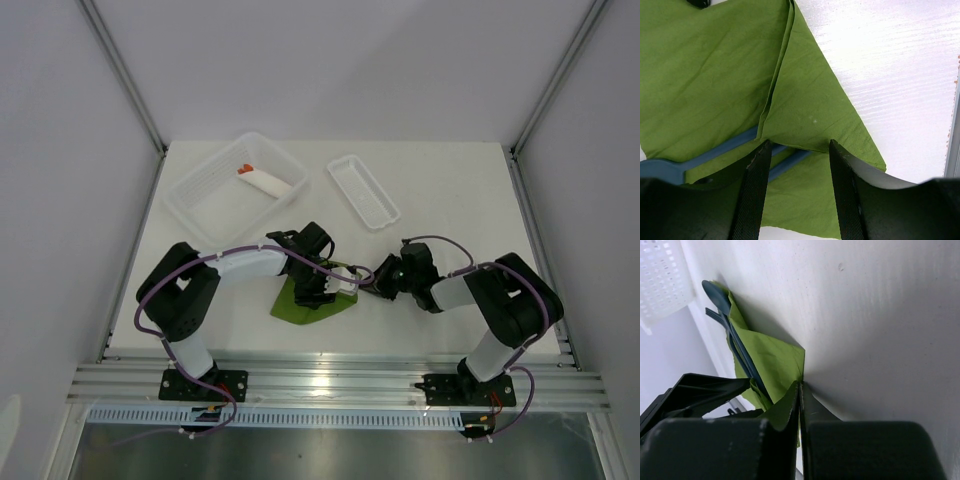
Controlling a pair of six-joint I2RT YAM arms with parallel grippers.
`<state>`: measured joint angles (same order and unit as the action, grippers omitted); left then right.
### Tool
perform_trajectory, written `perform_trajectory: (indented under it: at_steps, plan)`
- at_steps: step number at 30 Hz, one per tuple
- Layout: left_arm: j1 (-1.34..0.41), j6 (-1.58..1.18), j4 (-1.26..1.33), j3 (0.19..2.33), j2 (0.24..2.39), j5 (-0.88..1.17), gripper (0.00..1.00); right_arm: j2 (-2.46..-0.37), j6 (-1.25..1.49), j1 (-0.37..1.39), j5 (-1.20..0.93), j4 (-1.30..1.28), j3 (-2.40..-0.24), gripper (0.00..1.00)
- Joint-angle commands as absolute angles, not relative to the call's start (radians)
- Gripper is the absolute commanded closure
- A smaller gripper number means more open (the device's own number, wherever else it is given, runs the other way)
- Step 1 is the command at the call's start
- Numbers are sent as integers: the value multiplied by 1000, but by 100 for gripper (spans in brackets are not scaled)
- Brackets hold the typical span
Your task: Place the utensils on the paper napkin and roll it up
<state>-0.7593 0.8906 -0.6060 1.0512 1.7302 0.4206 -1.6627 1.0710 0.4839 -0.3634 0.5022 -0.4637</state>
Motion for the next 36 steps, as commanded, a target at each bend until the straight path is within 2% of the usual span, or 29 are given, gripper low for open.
perform_trajectory:
  at_steps: [1, 11, 19, 29, 36]
  plan:
    - [-767, 885, -606, 1071, 1729, 437, 46, -1738, 1078, 482, -362, 489, -405, 99]
    - [-767, 887, -601, 1069, 1729, 436, 46, -1919, 1170, 491, -535, 816, -397, 99]
    - [-767, 885, -601, 1069, 1730, 433, 46, -1959, 1177, 525, -644, 919, -440, 100]
    - [-767, 882, -597, 1052, 1729, 434, 46, -1898, 1152, 545, -629, 902, -480, 100]
    - [-767, 884, -597, 1055, 1727, 434, 45, -1815, 1072, 554, -542, 776, -514, 100]
